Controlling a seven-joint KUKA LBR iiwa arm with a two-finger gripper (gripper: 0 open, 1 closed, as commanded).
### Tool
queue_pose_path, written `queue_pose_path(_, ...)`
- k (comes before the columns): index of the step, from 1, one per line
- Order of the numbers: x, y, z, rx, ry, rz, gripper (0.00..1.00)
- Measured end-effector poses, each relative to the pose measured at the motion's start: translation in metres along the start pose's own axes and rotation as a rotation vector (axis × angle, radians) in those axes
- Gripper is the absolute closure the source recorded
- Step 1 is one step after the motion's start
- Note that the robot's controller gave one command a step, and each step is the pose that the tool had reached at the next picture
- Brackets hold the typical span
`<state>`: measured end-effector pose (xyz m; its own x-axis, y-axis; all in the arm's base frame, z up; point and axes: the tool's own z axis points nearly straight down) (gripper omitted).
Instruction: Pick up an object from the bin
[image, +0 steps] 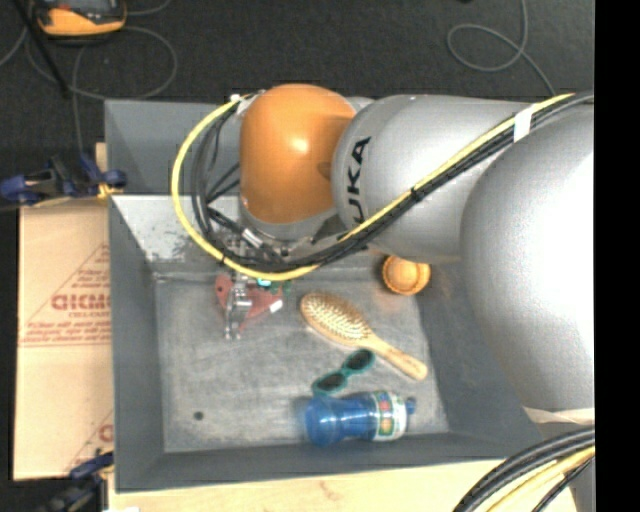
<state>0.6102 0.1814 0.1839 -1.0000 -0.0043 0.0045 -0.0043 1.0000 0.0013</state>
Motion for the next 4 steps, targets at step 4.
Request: queue_pose_path(4,-0.029,-0.058,0.08,0.001,-0.008,-0.099,0.0)
